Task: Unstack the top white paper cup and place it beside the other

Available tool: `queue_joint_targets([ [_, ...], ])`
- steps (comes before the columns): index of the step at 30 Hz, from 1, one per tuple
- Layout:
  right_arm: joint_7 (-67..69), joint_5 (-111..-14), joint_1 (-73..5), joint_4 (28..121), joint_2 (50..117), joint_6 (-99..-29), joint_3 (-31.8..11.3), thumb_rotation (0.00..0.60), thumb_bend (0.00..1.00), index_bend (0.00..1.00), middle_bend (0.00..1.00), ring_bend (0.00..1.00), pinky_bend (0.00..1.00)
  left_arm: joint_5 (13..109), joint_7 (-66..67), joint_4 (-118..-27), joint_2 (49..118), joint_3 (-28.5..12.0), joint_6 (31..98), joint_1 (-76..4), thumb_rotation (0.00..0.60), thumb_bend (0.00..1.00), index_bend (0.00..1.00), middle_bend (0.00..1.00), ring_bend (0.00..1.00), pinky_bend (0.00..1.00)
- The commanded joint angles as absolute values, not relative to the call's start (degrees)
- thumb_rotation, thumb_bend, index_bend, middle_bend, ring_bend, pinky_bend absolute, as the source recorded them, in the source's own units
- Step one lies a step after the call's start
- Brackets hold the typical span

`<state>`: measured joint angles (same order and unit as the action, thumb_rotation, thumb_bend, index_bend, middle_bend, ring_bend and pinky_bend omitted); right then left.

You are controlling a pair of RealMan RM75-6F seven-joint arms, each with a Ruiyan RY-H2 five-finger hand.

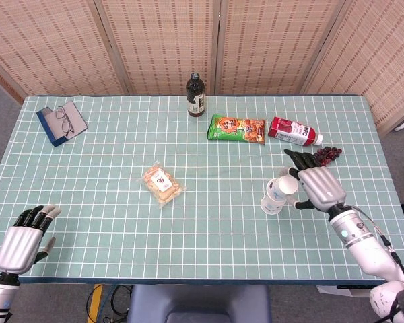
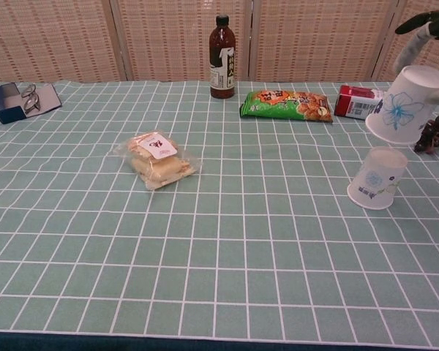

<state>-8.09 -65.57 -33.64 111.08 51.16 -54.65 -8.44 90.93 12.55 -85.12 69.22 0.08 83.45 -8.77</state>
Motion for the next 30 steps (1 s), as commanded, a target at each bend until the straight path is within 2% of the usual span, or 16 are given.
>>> queue_joint_targets([
  [1,-7.2,-66.5,-32.3,112.0,49.2,-56.0,-8.3,0.600,0.30,0.30,0.00,0.00,0.00,90.6,12.9,-84.9,69.5,0.0,83.0,-8.9,0.600,0.40,0.22,0.19,0.15,0.17],
  [10,-2.6,-71.1,-27.4,108.8,46.6,-57.4,-5.1,0.600,0.30,0.30,0.00,0.00,0.00,89.1,15.6,-83.8,71.1,0.0,80.6,-9.6,0.600,0.40,0.22,0.19,0.15,0.17],
  [20,6.3,-75.2,-24.7,98.4,50.9,-55.7,-2.6,0.600,0.30,0.30,0.00,0.00,0.00,88.1,16.3,-83.3,71.9,-0.3,80.0,-9.9,0.600,0.40,0.22,0.19,0.15,0.17],
  [30,10.6,-76.5,-25.2,90.9,56.1,-52.9,-2.3,0.600,0.30,0.30,0.00,0.00,0.00,88.6,15.4,-83.4,71.5,-0.2,80.6,-9.9,0.600,0.40,0.22,0.19,0.15,0.17],
])
